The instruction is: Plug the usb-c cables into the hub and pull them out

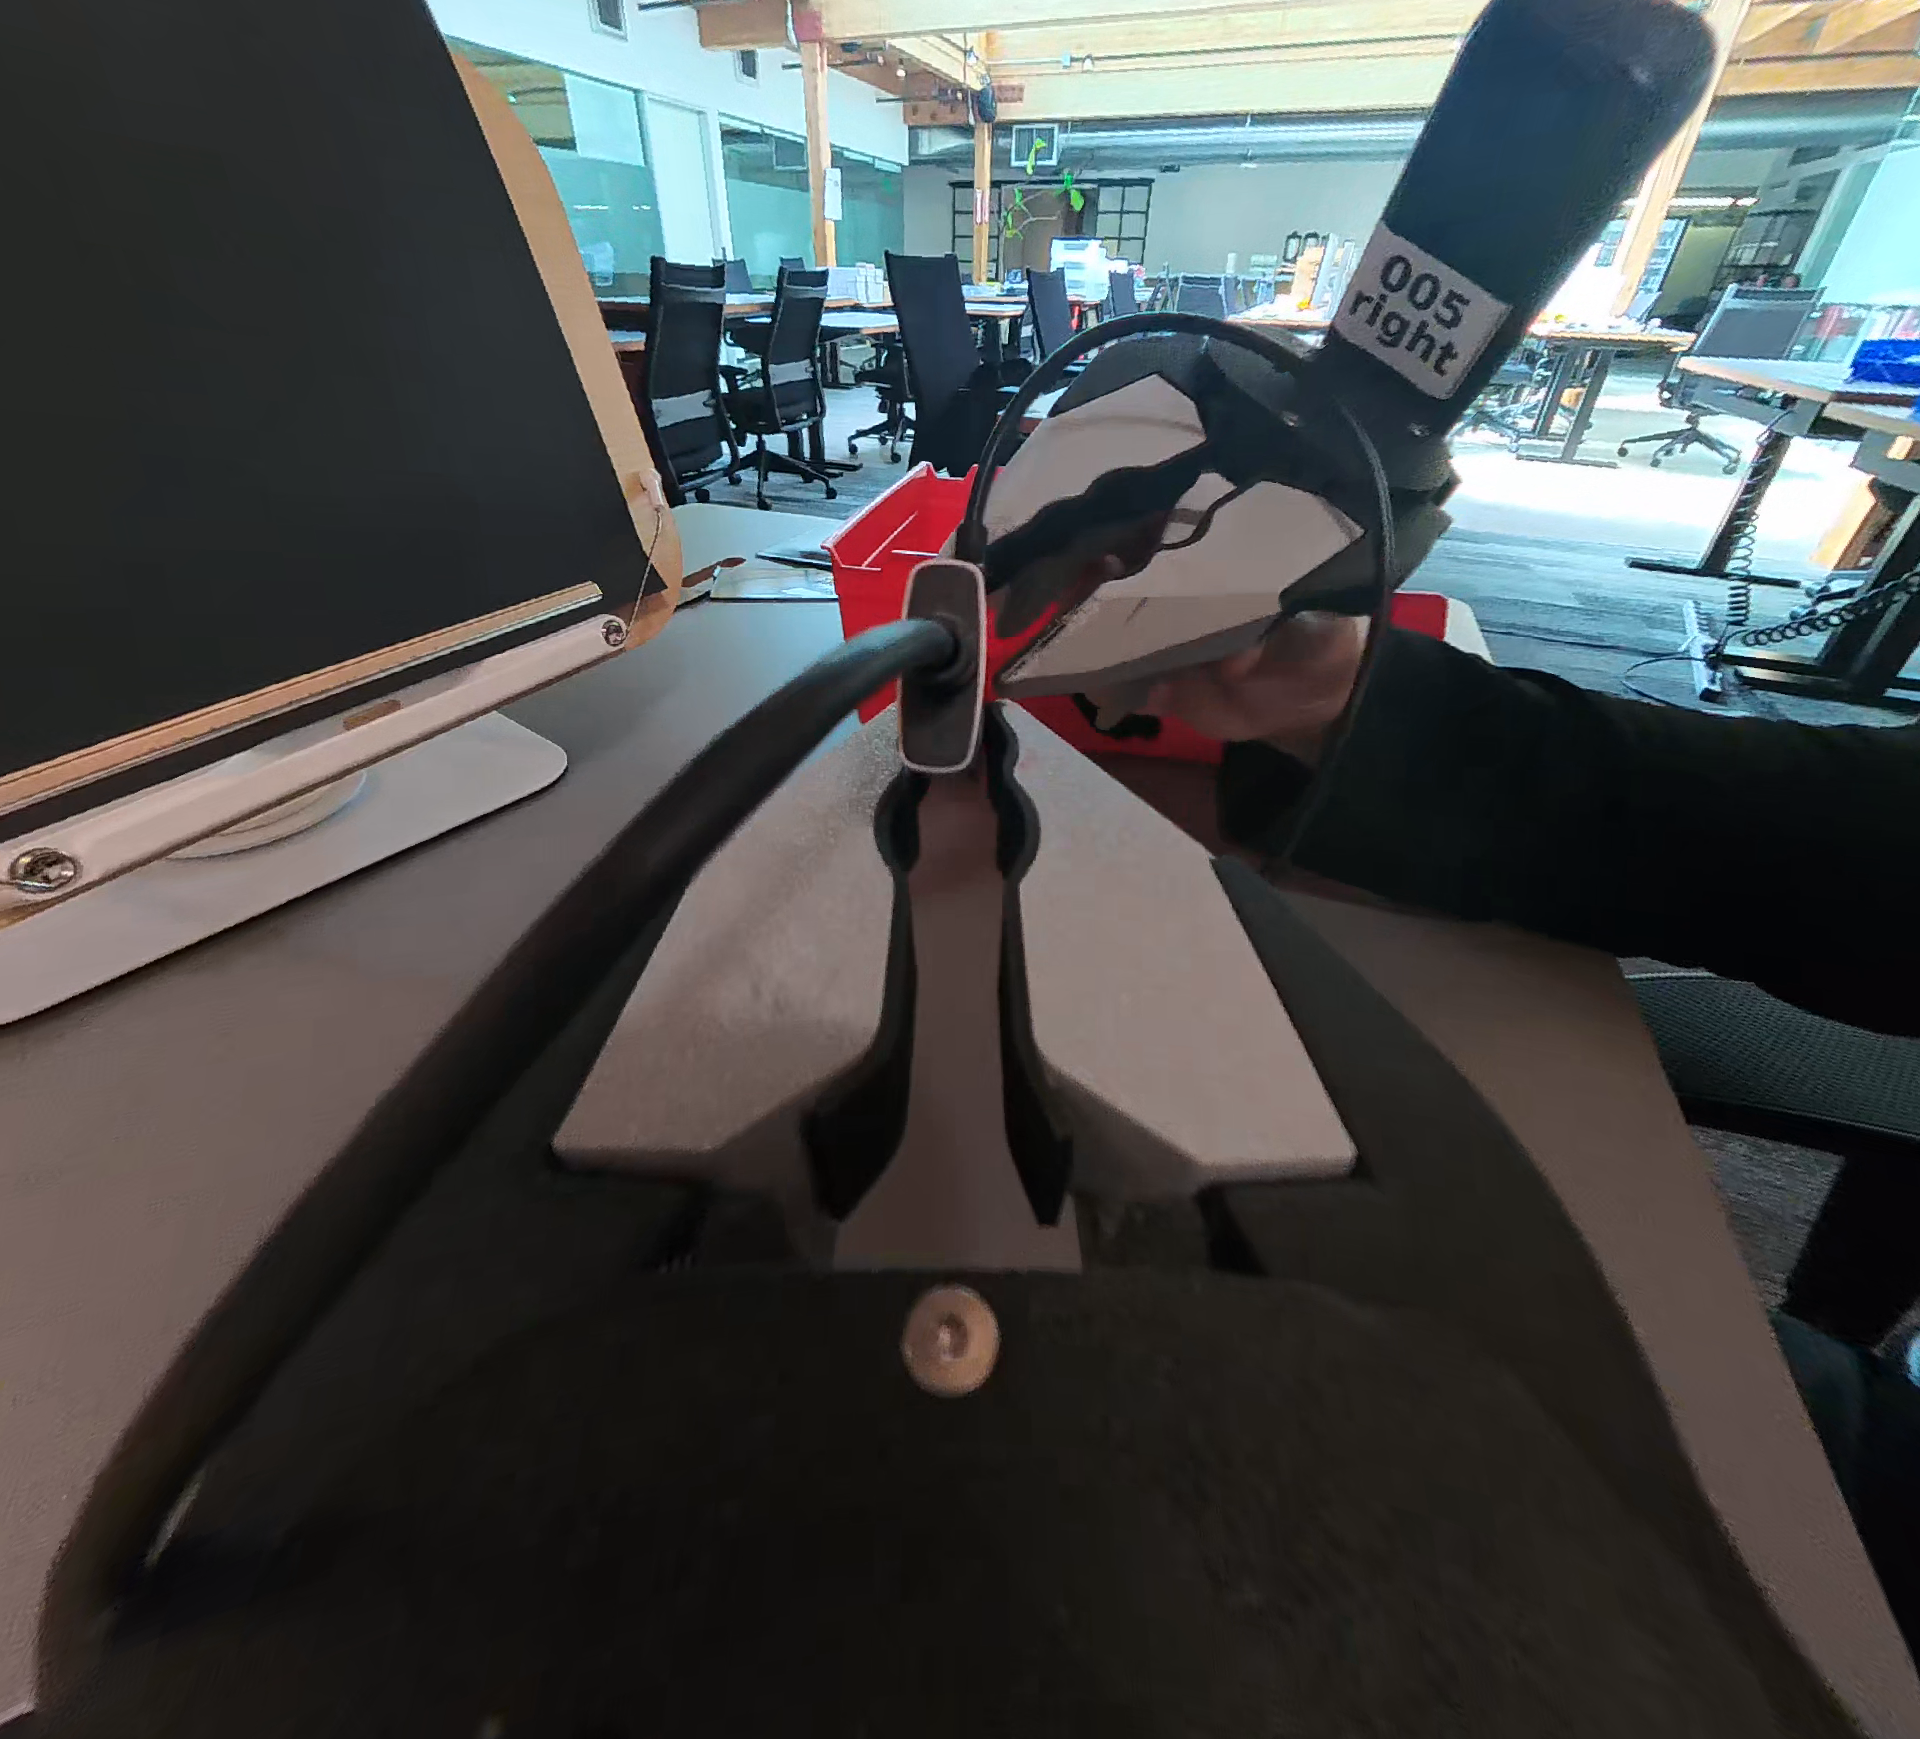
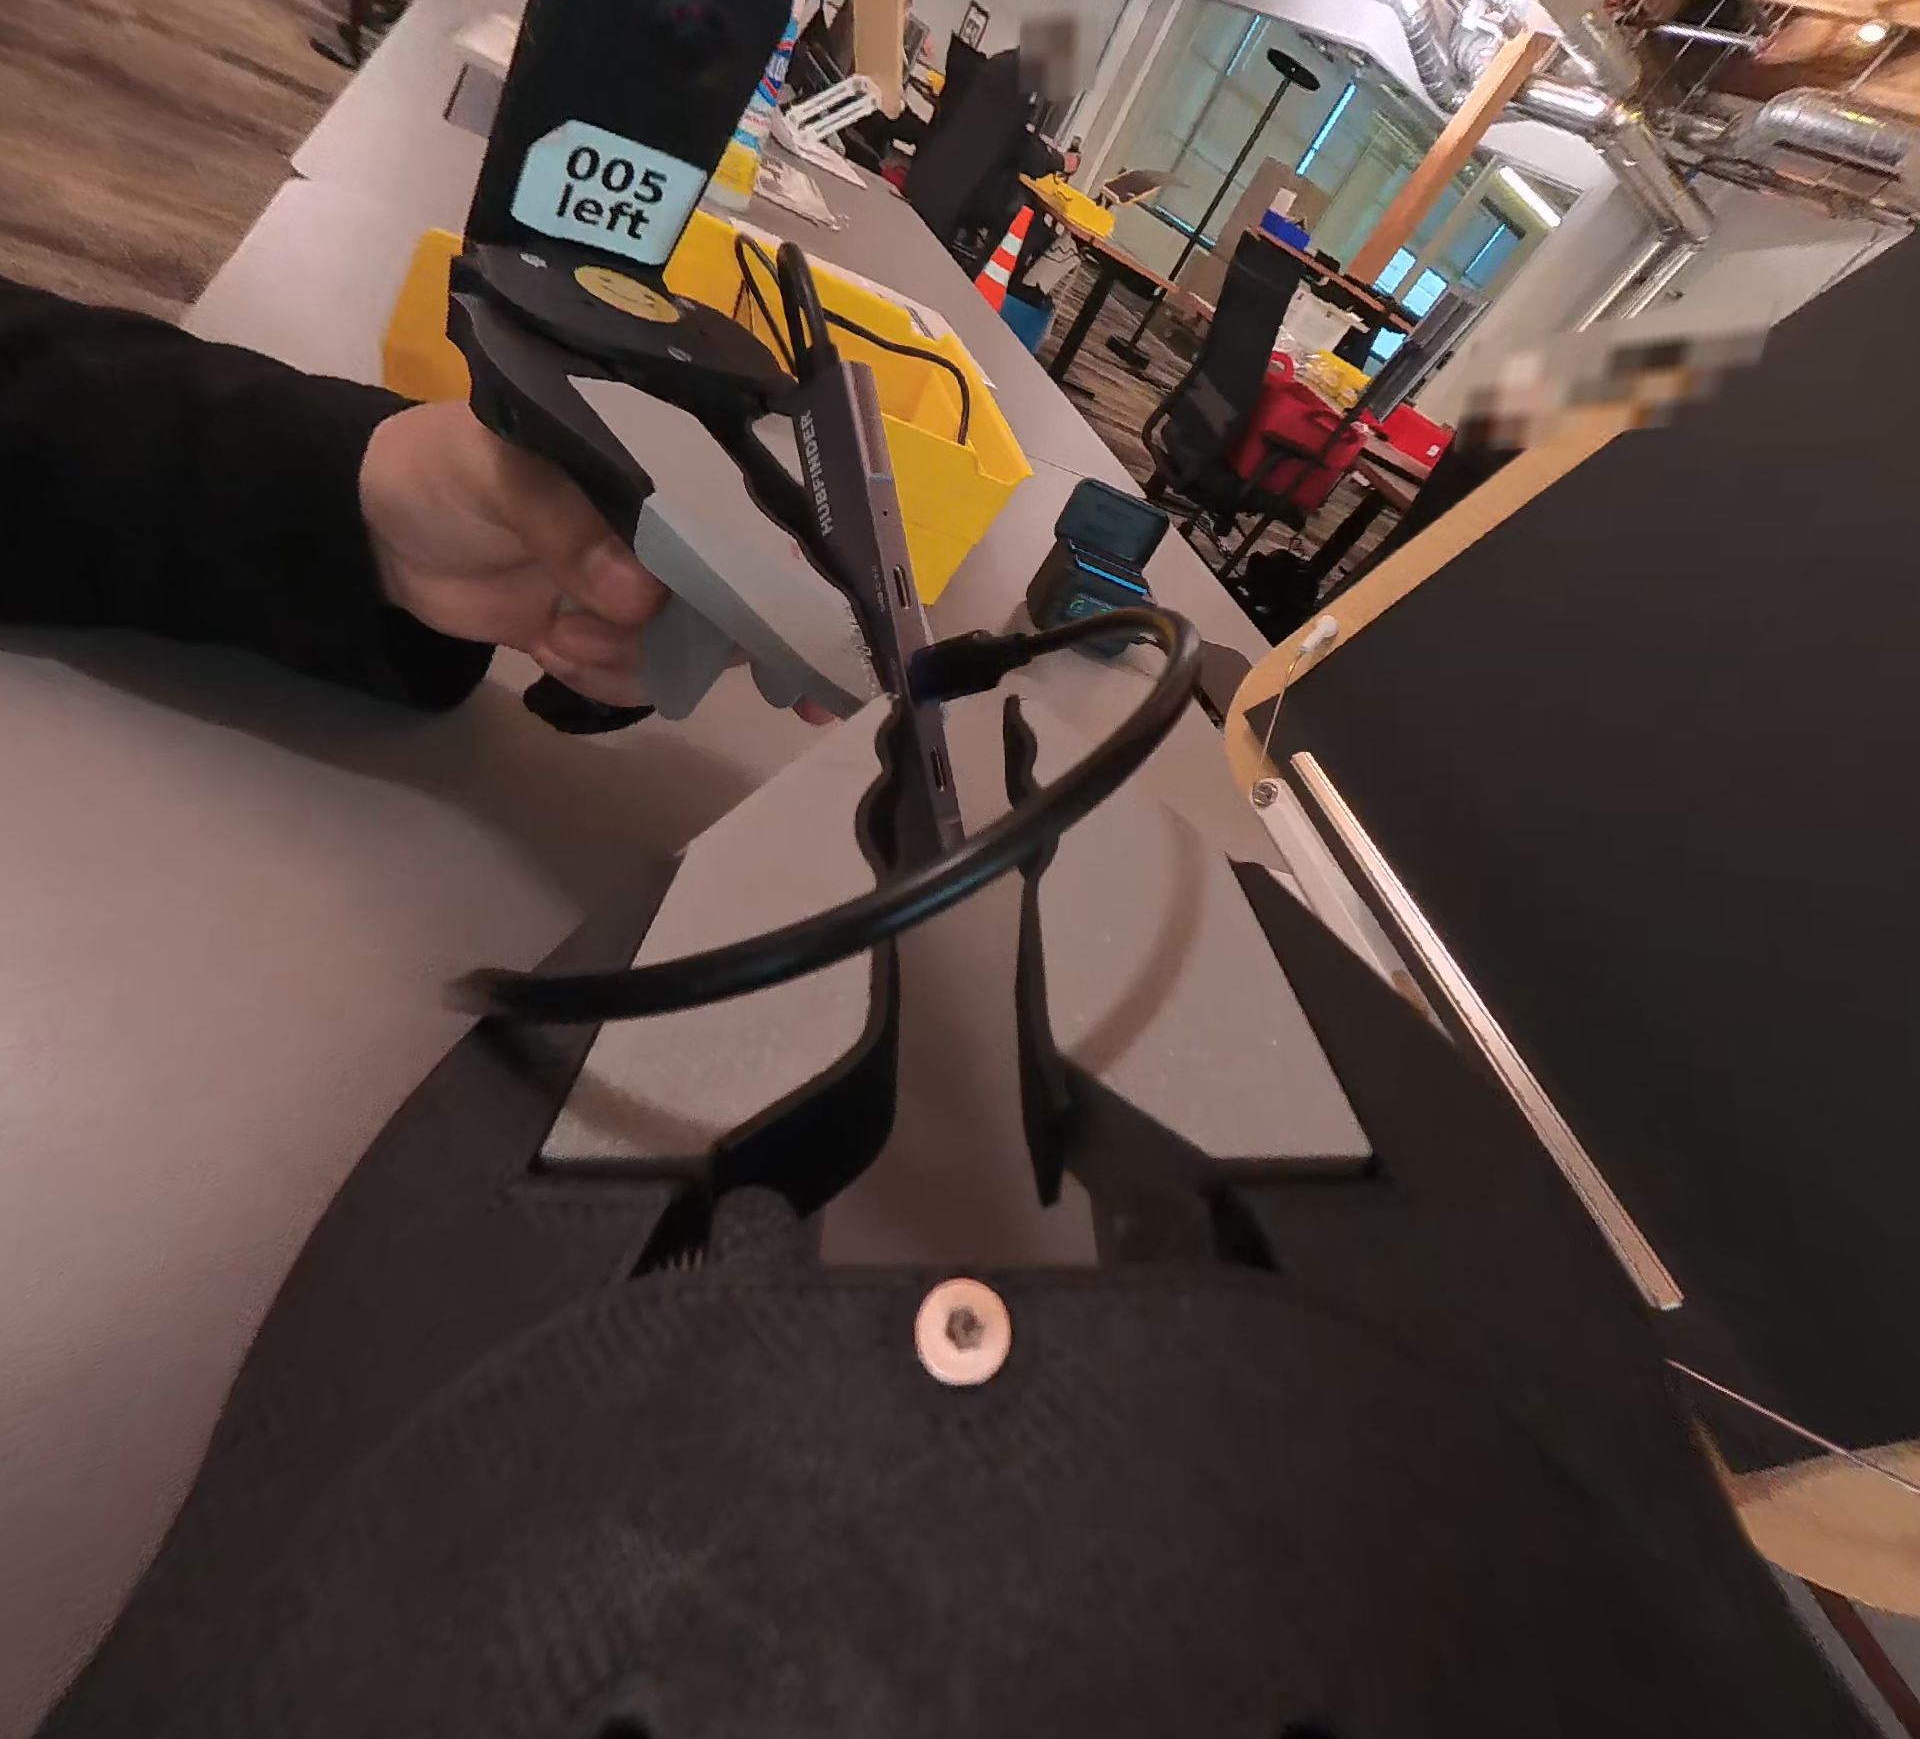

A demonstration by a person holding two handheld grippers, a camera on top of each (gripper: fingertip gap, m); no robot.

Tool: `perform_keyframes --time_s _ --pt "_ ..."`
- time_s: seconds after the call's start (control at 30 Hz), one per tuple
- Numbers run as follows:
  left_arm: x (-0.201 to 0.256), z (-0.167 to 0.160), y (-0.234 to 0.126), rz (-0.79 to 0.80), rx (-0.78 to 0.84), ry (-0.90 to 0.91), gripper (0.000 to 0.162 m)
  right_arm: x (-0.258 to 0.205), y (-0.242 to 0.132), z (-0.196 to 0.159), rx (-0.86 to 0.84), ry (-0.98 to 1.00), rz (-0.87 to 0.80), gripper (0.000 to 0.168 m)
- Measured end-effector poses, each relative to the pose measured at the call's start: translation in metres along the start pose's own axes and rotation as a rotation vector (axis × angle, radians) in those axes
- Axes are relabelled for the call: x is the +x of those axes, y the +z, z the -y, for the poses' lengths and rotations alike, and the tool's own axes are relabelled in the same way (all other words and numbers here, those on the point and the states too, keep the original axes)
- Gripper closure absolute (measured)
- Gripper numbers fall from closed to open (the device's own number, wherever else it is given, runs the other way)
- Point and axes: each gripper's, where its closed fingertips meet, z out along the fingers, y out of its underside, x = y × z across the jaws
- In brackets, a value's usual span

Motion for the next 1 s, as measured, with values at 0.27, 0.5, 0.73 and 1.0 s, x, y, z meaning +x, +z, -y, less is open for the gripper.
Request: perform_keyframes --time_s 0.27,0.5,0.73,1.0 --pt "-0.003 -0.005 0.003 0.051 -0.037 0.069 0.154 0.001 0.002 -0.004 -0.014 0.029 -0.002 0.157" --pt "-0.012 -0.006 0.002 0.144 -0.041 0.169 0.154 0.009 0.005 -0.003 0.071 0.352 0.069 0.157" --pt "-0.014 -0.008 0.004 0.179 -0.053 0.209 0.154 0.007 0.008 -0.005 0.042 0.325 0.056 0.157" --pt "-0.034 -0.018 0.003 0.362 -0.134 0.385 0.154 0.009 0.023 -0.024 0.033 0.610 0.092 0.158"
